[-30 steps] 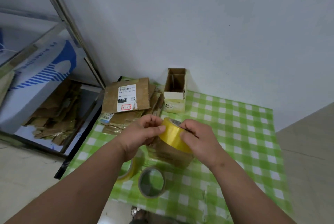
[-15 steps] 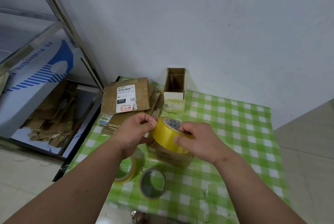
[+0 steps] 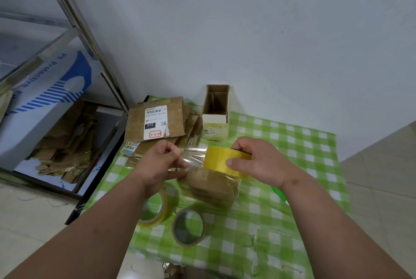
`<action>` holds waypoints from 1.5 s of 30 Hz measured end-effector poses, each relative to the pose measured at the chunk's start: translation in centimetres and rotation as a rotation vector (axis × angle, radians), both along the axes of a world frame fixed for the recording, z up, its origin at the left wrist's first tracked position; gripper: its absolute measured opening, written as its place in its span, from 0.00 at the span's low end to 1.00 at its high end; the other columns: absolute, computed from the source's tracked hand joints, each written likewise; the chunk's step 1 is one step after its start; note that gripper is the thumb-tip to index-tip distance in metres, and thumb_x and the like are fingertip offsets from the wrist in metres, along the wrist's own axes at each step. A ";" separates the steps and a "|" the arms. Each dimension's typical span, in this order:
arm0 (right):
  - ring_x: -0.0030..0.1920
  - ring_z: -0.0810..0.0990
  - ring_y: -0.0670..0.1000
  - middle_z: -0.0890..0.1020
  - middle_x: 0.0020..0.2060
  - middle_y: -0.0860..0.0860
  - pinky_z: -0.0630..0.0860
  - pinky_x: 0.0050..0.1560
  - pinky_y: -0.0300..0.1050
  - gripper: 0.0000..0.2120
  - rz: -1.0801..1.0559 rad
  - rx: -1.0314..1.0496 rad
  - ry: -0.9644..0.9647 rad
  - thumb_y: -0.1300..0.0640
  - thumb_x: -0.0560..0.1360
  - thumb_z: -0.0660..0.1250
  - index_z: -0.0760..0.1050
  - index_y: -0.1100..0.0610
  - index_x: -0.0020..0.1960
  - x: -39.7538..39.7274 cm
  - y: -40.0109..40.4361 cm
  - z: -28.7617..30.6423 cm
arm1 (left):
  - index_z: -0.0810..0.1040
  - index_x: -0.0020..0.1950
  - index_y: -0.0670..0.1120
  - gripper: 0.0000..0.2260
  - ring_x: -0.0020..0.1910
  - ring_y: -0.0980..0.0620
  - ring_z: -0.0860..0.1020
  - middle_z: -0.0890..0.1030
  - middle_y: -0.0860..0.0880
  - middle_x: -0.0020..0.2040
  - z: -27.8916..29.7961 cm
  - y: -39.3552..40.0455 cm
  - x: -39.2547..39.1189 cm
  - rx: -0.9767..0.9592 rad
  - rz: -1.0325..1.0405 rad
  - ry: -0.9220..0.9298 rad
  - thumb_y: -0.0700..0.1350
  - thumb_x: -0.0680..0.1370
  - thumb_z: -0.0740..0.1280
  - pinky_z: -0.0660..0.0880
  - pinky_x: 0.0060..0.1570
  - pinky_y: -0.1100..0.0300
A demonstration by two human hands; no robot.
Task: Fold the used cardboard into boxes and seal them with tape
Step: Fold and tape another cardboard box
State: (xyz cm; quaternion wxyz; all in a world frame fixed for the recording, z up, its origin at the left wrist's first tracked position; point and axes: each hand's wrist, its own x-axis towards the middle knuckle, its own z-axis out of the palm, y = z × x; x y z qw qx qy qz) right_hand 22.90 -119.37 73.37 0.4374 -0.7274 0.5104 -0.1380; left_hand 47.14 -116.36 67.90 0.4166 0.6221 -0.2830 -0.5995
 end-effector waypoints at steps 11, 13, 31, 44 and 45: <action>0.35 0.71 0.48 0.73 0.34 0.51 0.65 0.38 0.45 0.24 -0.008 0.152 -0.009 0.43 0.64 0.69 0.76 0.66 0.43 -0.6 -1.2 1.3 | 0.68 0.42 0.45 0.11 0.29 0.52 0.69 0.70 0.47 0.31 -0.6 -0.4 0.6 0.034 0.080 0.182 0.34 0.83 0.57 0.79 0.48 0.35; 0.33 0.70 0.48 0.71 0.33 0.52 0.63 0.36 0.44 0.28 -0.032 0.151 0.011 0.40 0.66 0.72 0.74 0.67 0.40 -1.3 -1.3 1.2 | 0.68 0.41 0.45 0.12 0.29 0.52 0.68 0.69 0.47 0.32 -1.0 -0.1 1.2 0.052 0.141 0.203 0.33 0.82 0.57 0.80 0.44 0.37; 0.37 0.76 0.51 0.78 0.36 0.53 0.70 0.39 0.47 0.20 -0.092 0.223 0.096 0.43 0.66 0.72 0.79 0.61 0.42 -3.4 -2.4 0.4 | 0.67 0.43 0.45 0.11 0.29 0.52 0.65 0.66 0.46 0.32 -2.4 -1.0 1.0 0.143 0.170 0.147 0.32 0.82 0.56 0.82 0.36 0.43; 0.46 0.81 0.53 0.83 0.43 0.51 0.77 0.51 0.52 0.12 -0.132 0.189 0.243 0.44 0.72 0.73 0.81 0.53 0.43 -5.1 -1.9 -0.7 | 0.67 0.44 0.44 0.10 0.30 0.52 0.65 0.65 0.45 0.32 -2.7 -1.2 0.8 0.128 0.185 0.094 0.34 0.83 0.57 0.82 0.32 0.49; 0.47 0.80 0.51 0.83 0.44 0.50 0.77 0.52 0.52 0.12 -0.125 0.191 0.270 0.44 0.72 0.73 0.81 0.52 0.44 -5.2 -1.9 -1.0 | 0.67 0.44 0.44 0.10 0.30 0.52 0.66 0.66 0.45 0.32 -2.8 -1.2 0.8 0.127 0.182 0.085 0.34 0.83 0.57 0.82 0.32 0.49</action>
